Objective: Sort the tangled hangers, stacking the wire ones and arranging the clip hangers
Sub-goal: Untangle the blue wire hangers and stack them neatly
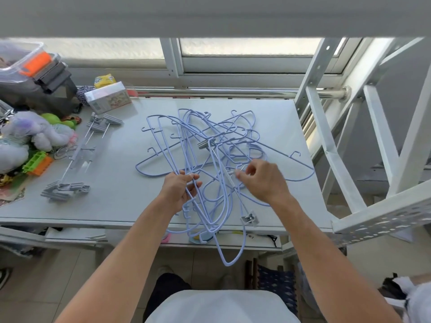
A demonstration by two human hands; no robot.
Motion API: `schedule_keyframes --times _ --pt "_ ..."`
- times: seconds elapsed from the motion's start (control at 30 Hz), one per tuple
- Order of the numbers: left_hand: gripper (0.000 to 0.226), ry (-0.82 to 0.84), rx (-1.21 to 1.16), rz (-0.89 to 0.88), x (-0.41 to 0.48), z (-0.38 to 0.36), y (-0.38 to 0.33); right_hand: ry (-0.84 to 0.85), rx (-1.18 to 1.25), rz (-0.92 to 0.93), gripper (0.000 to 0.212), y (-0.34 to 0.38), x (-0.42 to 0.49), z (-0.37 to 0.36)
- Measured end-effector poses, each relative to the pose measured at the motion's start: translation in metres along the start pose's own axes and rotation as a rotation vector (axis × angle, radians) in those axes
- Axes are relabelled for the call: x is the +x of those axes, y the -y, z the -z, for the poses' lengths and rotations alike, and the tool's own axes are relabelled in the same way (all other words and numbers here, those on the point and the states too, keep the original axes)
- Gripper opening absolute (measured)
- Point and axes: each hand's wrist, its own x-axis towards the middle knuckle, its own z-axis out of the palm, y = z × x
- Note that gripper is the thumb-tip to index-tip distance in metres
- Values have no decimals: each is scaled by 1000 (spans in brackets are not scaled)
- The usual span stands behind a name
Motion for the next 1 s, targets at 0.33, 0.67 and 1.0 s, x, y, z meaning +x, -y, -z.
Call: schedule_keyframes --times 0.33,0.67,1.0 --pt "31 -95 -91 -26 -2 -8 -3 474 -26 58 40 34 -22 7" --pt "32 -83 -152 -46 -3 1 -12 526 410 -89 24 20 -34 61" --pt "16 -25 -107 -56 -2 13 -15 667 659 -155 18 -15 -39 101"
